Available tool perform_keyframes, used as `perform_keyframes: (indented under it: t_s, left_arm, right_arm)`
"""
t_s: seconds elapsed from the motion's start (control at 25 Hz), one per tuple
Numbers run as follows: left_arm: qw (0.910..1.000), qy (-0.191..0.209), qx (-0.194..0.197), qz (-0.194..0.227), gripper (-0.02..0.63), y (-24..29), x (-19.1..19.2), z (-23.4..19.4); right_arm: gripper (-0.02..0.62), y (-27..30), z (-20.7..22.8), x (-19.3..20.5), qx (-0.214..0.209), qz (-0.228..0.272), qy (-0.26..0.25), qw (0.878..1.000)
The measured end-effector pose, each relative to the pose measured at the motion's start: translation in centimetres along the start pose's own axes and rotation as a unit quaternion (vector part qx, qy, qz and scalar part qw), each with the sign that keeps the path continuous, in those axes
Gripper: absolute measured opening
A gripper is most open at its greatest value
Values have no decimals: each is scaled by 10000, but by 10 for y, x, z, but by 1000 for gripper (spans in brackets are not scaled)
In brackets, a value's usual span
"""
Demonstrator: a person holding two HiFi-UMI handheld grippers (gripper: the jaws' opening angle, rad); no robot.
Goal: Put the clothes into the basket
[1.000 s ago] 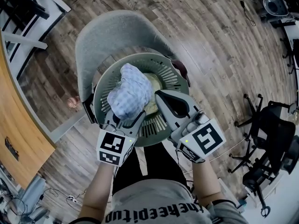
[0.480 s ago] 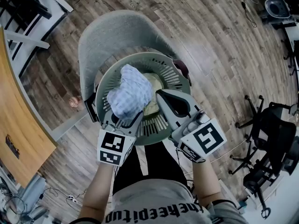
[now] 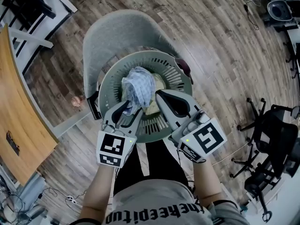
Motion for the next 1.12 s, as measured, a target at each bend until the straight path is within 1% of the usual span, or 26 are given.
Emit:
perform_keyframes:
  t_s: [0.08,0.12,0.16,0.28,0.4,0.84,1.12]
  left_arm:
    - [9998,7,-81,161,131,-6,-2,1]
    - [9996,22,-124,250,83,-10,-4,2]
    - [9993,28,-145,332,52,-13,-6,2]
    - [9988,-32,-45,486,23,-22,-10,5]
    - [9977,-47,66,677,14,-31,-17,8]
    - [9925,373,344,1114,14,-63,-40,31]
    - [9882,663,458,1301,14,-82,-51,44]
  right_arm:
    - [9,-2,-3,0,-14,25,-22,10000]
    - [9,-2,-4,-1,-19,42,-35,10000]
    - [9,-3,-6,-1,-22,58,-44,10000]
    - [11,-7,-12,-4,-12,109,-72,9999]
    - [11,-12,-20,-7,14,174,-106,9998]
    - [9,-41,-48,-15,222,375,-178,9989]
    - [9,-59,-68,-24,310,561,-316,9974]
Point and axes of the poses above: the fingertips, and each gripper's own axes: y forward along the fingers, z to its right, x out of its underside, the point moved 7 cm from there along -y, backward along the fingers, and after that the axes turned 11 degrees about x, right-handed, at the moved point
